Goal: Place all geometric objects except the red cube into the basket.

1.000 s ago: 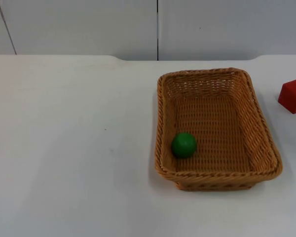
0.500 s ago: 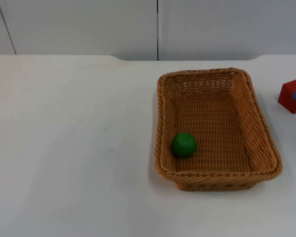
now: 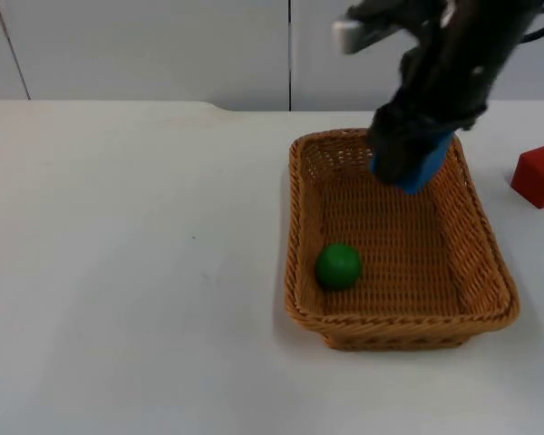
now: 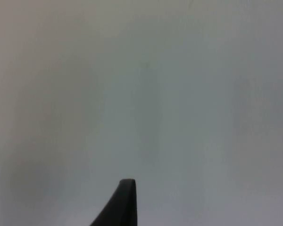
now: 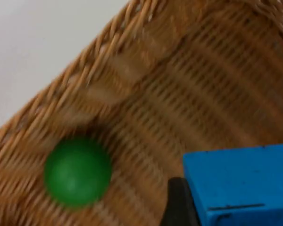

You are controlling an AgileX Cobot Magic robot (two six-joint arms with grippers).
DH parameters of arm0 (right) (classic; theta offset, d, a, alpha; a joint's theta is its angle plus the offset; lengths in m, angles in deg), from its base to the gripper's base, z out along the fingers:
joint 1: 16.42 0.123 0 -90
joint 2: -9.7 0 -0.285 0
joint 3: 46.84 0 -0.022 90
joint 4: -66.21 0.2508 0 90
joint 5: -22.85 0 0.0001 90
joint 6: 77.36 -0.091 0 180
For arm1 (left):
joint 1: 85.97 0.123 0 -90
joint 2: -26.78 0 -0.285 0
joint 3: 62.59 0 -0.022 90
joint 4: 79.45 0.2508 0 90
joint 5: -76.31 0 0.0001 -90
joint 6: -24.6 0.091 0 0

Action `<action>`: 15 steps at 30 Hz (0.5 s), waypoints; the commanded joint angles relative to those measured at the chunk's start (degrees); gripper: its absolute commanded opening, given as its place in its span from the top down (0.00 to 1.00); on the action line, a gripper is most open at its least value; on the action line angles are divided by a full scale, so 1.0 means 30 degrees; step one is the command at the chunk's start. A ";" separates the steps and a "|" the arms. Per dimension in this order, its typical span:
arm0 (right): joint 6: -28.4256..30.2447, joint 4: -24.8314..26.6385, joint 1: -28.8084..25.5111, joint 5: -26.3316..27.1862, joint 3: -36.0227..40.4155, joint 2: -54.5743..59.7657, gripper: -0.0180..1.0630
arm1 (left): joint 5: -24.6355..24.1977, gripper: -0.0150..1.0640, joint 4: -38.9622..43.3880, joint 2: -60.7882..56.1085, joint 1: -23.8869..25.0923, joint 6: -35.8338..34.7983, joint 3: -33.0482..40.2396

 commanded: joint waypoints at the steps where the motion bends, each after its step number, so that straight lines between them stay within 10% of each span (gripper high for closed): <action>1: -0.0521 -0.0612 0.0192 0.1276 -0.0532 0.1179 0.98 | 0.0308 0.01 0.0062 -0.0130 0.0057 0.0023 0.0071; 9: -0.1158 -0.0612 0.0192 0.1623 -0.0532 0.2569 0.77 | 0.0308 0.01 0.0062 -0.0130 0.0057 0.0023 0.0071; 15: -0.1492 -0.0501 0.0192 0.1289 -0.0532 0.2742 0.29 | 0.0309 0.01 0.0101 -0.0130 0.0057 0.0023 0.0071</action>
